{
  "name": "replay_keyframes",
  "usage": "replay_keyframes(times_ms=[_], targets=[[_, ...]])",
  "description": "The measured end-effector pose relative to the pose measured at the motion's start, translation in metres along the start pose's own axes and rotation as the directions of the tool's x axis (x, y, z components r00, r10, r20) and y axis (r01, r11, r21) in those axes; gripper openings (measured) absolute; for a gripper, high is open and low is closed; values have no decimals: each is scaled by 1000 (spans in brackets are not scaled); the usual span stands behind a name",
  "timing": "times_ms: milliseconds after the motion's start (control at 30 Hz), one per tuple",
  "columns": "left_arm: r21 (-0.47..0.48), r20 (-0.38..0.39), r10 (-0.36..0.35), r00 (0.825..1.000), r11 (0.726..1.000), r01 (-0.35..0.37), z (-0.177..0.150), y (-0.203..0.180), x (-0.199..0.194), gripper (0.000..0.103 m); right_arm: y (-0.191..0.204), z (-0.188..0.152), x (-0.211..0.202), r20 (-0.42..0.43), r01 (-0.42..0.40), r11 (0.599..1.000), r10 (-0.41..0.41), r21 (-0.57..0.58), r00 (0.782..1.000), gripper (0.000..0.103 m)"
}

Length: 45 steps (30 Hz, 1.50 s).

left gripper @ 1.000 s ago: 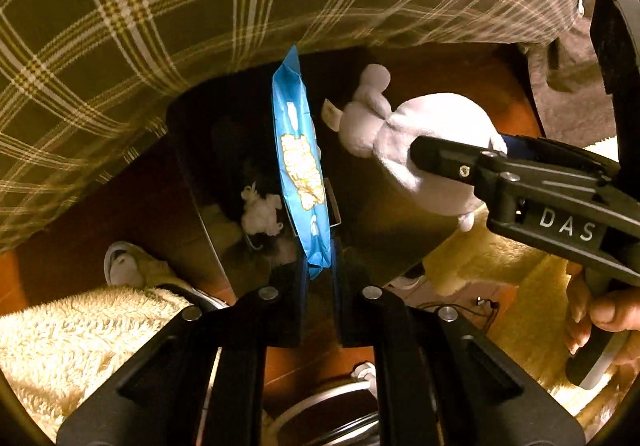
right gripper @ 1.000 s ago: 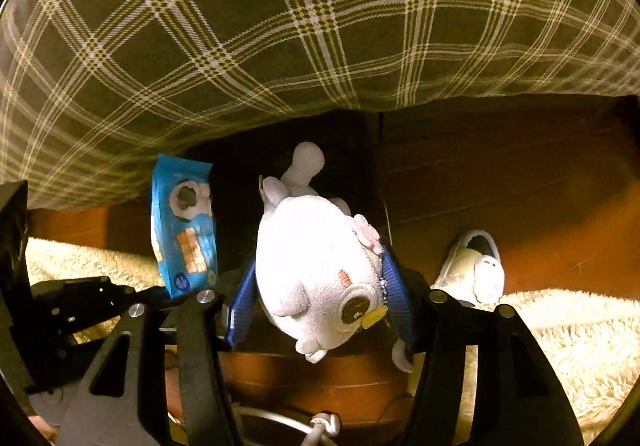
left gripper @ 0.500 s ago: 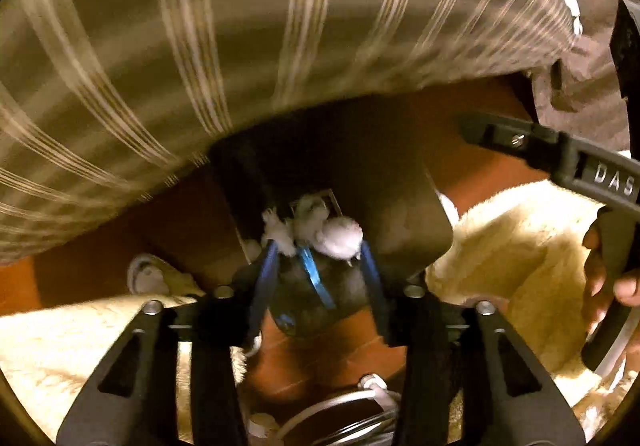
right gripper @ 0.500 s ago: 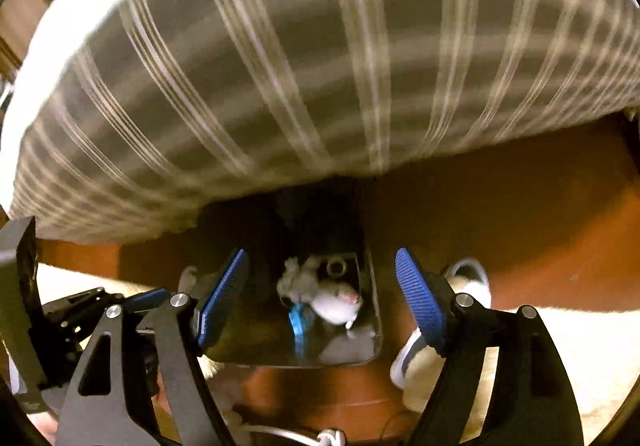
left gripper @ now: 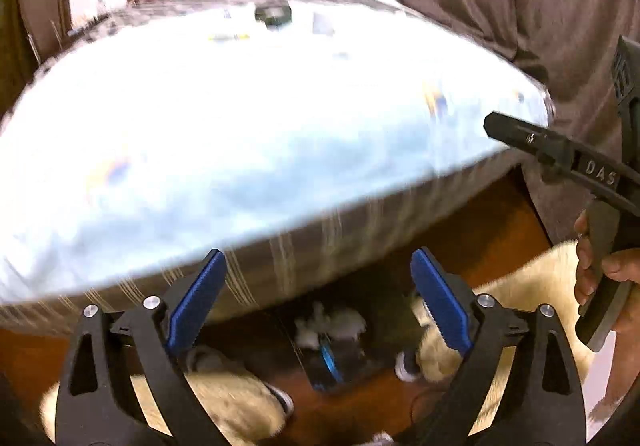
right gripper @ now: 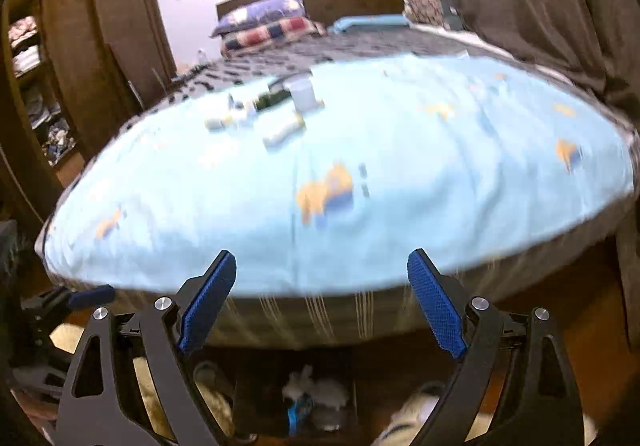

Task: Collect trash
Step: 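Move both tools back over the bed toward the white tube, then grasp the clear plastic box with the left tool while the right tool grasps the white tube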

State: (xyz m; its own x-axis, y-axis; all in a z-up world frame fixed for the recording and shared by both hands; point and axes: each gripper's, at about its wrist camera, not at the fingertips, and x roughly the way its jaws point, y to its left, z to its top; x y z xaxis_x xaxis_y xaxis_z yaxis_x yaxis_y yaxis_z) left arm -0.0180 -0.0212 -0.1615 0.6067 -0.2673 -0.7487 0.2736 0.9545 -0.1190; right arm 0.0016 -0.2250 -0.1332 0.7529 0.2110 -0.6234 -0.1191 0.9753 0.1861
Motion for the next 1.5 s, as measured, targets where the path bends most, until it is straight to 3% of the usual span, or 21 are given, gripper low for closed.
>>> replay_keyframes(times_ms=[200, 400, 467, 533, 600, 867, 1067, 1133, 1367, 1500], targets=[[-13, 61, 62, 996, 998, -61, 47, 24, 4, 92, 12, 44, 22, 29, -37, 999, 38, -20, 999, 88], [-21, 33, 99, 995, 995, -98, 75, 55, 38, 92, 35, 61, 68, -11, -82, 996, 82, -28, 997, 88], [-34, 20, 96, 995, 995, -96, 84, 64, 48, 92, 38, 66, 89, -45, -100, 995, 98, -27, 994, 83], [-40, 18, 93, 996, 995, -92, 91, 70, 54, 92, 38, 70, 107, -80, -112, 994, 111, -12, 991, 64], [-40, 16, 94, 995, 995, -93, 100, 73, 61, 92, 36, 75, 124, -108, -112, 994, 112, 7, 988, 53], [-37, -10, 39, 999, 999, -39, 128, 77, 94, 91, 42, 94, 166, -151, -42, 999, 38, -19, 988, 41], [-24, -20, 24, 1000, 999, -24, 155, 76, 124, 87, 29, 106, 179, -150, -26, 999, 23, -21, 988, 25], [-16, -23, 21, 1000, 1000, -21, 164, 75, 132, 83, 24, 110, 182, -147, -26, 999, 23, -22, 989, 21], [0, -36, 10, 999, 1000, -10, 193, 71, 160, 63, 10, 117, 182, -122, -24, 1000, 25, 4, 992, 21], [-7, -37, 2, 999, 1000, -3, 202, 71, 167, 35, 9, 117, 180, -118, -26, 1000, 26, -1, 993, 21]])
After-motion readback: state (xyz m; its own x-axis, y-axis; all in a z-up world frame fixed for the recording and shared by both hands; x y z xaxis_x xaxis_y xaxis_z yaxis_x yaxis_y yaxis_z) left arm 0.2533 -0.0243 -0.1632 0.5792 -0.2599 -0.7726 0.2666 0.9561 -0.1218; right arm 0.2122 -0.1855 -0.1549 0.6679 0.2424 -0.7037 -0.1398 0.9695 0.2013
